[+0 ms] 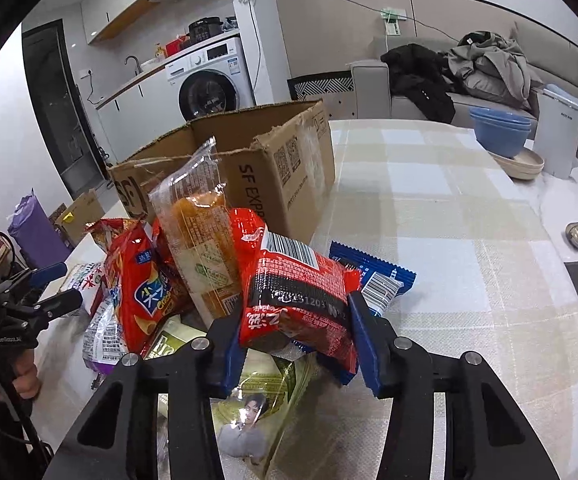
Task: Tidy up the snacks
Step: 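Lift the red wrapper with the right tool while the left tool grasps the white-red noodle bag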
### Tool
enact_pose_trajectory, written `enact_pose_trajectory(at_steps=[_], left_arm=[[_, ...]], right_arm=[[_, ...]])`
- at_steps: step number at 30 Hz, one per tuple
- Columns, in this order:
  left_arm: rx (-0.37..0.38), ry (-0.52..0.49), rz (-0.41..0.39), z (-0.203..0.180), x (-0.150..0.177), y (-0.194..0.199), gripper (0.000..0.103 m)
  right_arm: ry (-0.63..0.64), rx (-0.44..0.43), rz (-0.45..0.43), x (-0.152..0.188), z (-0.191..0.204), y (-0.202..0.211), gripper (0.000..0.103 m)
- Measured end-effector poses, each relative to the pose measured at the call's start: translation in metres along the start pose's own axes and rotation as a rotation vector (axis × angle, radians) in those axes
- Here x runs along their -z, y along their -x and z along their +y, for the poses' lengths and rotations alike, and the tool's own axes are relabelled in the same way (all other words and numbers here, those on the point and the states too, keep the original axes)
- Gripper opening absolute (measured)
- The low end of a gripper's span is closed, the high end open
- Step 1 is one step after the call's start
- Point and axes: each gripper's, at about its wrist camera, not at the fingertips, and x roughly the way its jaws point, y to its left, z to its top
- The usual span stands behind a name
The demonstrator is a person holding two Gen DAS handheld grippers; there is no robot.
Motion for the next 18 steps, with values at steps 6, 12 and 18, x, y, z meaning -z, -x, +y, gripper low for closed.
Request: enact_pose_trajectory(at_steps=[6, 12, 18], left_arm=[[0.001, -0.002, 0.005, -0.001, 0.000, 0.000, 0.102], [0.009, -0.008, 0.014, -0.002, 0.000, -0.002, 0.102], [0.015, -0.008, 0.055, -0.003, 0.002, -0.008, 0.102]], right_arm=[[0.028, 0.009, -0.040, 0.001, 0.003, 0.011, 0.039], [0.045, 0.001, -0.078, 0.001, 0.007, 0.022, 0.038], [0.055, -0.024, -0.086, 0.001, 0.015, 0.028, 0.038]])
